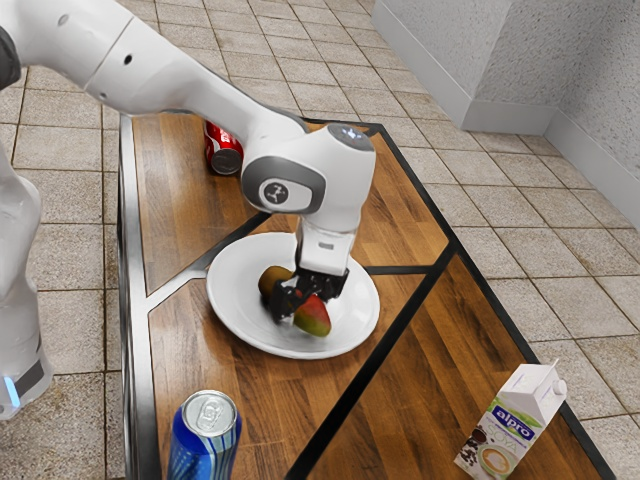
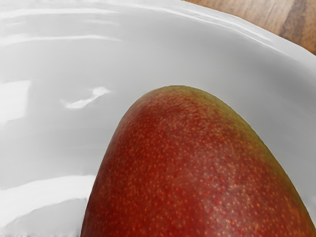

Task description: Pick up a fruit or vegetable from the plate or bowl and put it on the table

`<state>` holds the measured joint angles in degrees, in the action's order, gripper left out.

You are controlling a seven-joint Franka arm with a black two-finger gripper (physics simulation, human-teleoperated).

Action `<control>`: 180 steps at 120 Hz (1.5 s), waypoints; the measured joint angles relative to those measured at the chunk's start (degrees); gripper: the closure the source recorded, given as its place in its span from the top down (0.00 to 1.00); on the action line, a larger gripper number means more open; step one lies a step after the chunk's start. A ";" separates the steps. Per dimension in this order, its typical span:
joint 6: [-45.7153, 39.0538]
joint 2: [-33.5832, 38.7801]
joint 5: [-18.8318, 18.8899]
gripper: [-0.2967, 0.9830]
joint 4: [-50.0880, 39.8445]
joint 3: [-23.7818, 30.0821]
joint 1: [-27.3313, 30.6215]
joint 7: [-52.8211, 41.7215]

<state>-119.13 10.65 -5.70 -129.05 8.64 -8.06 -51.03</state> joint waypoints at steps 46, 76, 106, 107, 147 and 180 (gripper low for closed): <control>2.75 3.68 0.09 0.31 3.86 -2.81 -0.02 0.69; 7.75 5.74 3.71 0.32 10.71 -9.12 0.02 1.65; 11.18 5.19 7.81 0.32 14.32 -17.08 0.07 4.98; 11.31 5.17 7.97 0.32 14.41 -17.34 0.11 5.16; 14.24 0.85 10.23 0.32 19.06 -27.67 2.08 13.36; 15.63 -1.16 10.11 0.47 20.57 -28.05 4.07 18.81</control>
<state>-103.50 9.49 4.41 -108.48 -19.41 -3.99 -32.22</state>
